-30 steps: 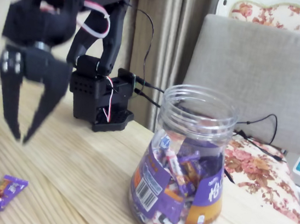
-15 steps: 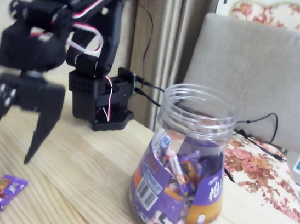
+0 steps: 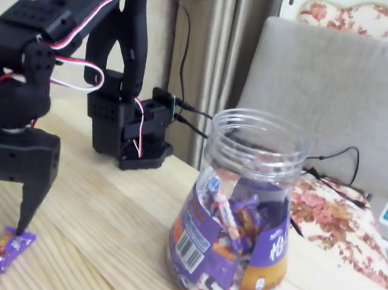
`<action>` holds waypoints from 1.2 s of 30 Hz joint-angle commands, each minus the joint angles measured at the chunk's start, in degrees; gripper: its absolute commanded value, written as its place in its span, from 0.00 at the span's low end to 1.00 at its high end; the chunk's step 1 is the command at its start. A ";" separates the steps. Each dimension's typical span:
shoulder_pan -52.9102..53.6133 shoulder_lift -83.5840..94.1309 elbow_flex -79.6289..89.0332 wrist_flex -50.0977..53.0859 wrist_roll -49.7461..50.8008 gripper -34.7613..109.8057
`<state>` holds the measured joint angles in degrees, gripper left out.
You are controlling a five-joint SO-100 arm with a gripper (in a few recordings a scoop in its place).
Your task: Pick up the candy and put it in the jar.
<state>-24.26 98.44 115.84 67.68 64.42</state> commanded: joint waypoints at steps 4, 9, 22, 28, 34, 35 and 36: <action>-1.49 0.70 -2.64 -0.26 3.52 0.59; -3.43 -1.58 -2.90 -1.93 5.36 0.58; -7.38 -1.76 -2.55 -3.87 8.79 0.58; -7.47 -1.93 -1.14 -6.24 9.49 0.46; -7.56 -2.46 -1.76 -8.09 9.58 0.25; -7.56 -2.46 -1.67 -8.17 9.58 0.25; -7.65 -2.11 -1.41 -8.26 9.58 0.25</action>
<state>-30.76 94.13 115.40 59.50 73.65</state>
